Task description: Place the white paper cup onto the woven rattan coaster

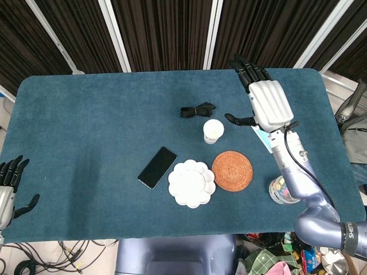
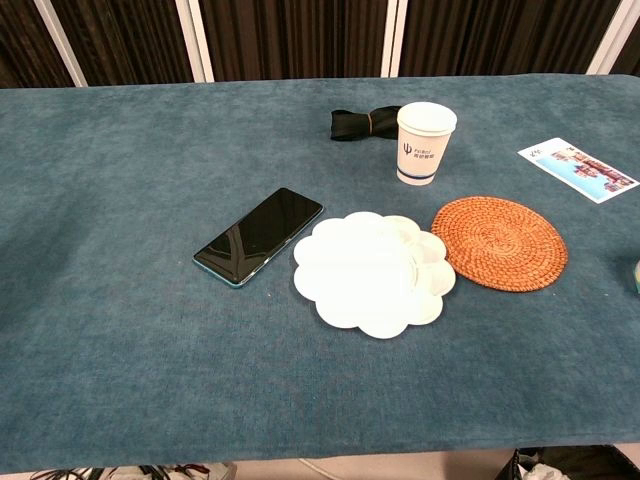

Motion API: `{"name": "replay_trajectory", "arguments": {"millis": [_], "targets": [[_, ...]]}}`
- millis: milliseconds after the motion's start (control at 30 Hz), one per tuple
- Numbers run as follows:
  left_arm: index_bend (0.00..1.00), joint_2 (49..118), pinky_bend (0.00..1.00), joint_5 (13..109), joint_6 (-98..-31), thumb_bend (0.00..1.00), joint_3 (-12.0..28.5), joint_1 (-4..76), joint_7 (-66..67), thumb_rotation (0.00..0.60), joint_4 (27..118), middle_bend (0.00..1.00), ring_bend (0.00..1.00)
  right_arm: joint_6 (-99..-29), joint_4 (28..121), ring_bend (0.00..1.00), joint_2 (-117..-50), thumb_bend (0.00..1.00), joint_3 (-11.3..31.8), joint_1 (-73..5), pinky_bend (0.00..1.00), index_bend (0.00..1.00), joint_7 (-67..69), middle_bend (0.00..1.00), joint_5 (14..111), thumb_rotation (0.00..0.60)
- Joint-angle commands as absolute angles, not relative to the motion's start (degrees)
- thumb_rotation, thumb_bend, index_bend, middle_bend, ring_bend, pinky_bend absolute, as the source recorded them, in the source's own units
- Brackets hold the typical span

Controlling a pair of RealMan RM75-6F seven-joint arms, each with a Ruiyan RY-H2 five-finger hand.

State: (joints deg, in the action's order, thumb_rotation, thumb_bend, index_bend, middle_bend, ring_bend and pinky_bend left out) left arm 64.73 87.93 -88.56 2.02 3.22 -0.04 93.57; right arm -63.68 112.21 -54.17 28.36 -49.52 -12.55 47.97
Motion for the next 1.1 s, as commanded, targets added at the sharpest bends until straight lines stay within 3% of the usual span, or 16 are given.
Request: {"name": "replay_trajectory", "arguments": {"millis": [33,367,567,833,1100], "targets": [[0.00,64.73,0.00,88.03,-88.46,0.30,1.92,3.24,0.01,0.600,93.50,0.00,0.00,-63.52,111.89,0.07,-54.62,0.10,27.92,-49.58,0.11,0.07,-12.61,0.00,47.77,0.600],[0.00,64.74,0.00,87.91,-88.40,0.30,1.97,3.24,-0.50,0.600,93.12,0.00,0.00,-64.89,110.71,0.07,-57.68,0.10,26.39,-48.69,0.11,0.03,-11.29,0.00,46.65,0.600],[0.00,64.70,0.00,88.78,-88.63,0.30,1.65,3.24,-0.25,0.600,92.92,0.00,0.00,-68.16,110.14,0.07,-61.44,0.10,22.79,-45.07,0.11,0.03,-10.09,0.00,42.90,0.600],[0.00,64.81,0.00,88.15,-88.38,0.30,1.80,3.22,0.59,0.600,92.85,0.00,0.00,-66.26,101.50,0.06,-69.89,0.09,15.44,-39.09,0.11,0.03,-1.88,0.00,45.49,0.600],[0.00,64.76,0.00,88.06,-88.24,0.30,1.84,3.30,0.98,0.600,92.82,0.00,0.00,-64.99,90.47,0.06,-80.34,0.09,14.21,-36.88,0.11,0.01,7.06,0.04,49.32,0.600]]}}
